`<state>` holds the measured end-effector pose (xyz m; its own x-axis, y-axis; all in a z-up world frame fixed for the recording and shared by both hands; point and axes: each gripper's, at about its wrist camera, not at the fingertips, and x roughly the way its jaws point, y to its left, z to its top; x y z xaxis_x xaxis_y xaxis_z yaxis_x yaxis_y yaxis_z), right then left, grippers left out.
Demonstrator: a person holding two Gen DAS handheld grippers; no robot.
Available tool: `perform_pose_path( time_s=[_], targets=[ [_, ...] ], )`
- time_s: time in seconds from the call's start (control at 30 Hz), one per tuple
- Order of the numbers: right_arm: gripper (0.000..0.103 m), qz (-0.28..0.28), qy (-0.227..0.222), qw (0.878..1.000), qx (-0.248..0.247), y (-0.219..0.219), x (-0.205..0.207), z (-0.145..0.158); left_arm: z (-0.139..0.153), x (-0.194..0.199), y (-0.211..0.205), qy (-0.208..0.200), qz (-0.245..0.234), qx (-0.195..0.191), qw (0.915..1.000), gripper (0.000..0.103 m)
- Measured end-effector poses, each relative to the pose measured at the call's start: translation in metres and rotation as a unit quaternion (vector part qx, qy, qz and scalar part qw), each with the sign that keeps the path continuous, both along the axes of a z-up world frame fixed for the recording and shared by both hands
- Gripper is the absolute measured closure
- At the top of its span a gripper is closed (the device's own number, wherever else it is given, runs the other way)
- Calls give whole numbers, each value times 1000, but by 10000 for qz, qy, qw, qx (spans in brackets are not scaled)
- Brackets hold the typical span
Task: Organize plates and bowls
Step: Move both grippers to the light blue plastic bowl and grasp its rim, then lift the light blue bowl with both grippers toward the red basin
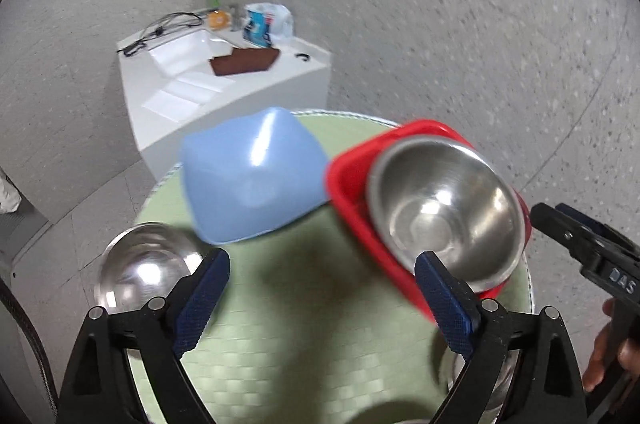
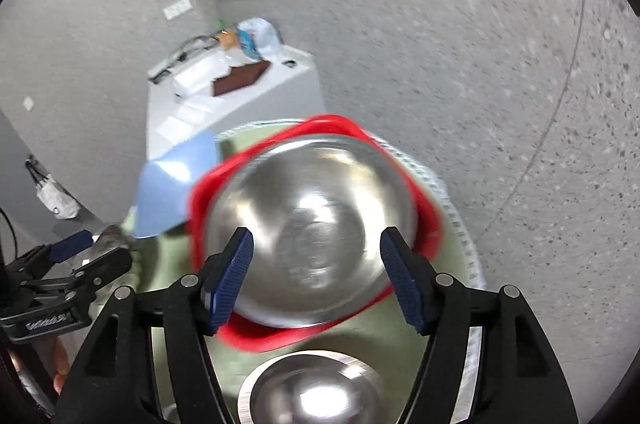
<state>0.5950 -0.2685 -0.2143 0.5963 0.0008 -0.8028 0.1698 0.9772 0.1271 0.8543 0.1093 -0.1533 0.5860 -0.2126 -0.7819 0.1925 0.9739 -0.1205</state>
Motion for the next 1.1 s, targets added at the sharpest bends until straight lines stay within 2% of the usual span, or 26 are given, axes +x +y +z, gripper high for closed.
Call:
perform_pose_path(
  time_s=[0.07, 0.27, 0.47, 0.63, 0.83, 0.93, 1.03, 1.1],
  targets=[
    [29, 176, -86, 9997, 150, 24, 1, 6, 7, -6, 23, -26, 83, 41, 10000, 11],
    [29, 676, -44, 9966, 470, 85, 33, 3, 21, 5, 86, -4, 300, -52, 9995, 11],
    [29, 874, 232, 9957, 204, 102, 100, -5, 10, 61, 115, 314, 508, -86, 9982, 11],
    [29, 1005, 813, 9916, -73, 100, 166, -38, -17, 116, 132, 713, 854, -165, 9937, 13],
    [29, 1173, 1597, 9800, -208, 93, 241, -102, -61, 186, 125, 1345, 1154, -289, 9837, 25],
    [29, 1179, 1996, 9725, -221, 90, 266, -131, -74, 203, 114, 1476, 1184, -30, 9819, 29],
    [29, 1188, 2240, 9671, -219, 88, 279, -152, -88, 220, 105, 1711, 1168, -28, 9783, 45],
    [35, 1260, 2349, 9637, -141, 88, 284, -162, -96, 216, 102, 1790, 1141, 38, 9772, 67]
  ],
)
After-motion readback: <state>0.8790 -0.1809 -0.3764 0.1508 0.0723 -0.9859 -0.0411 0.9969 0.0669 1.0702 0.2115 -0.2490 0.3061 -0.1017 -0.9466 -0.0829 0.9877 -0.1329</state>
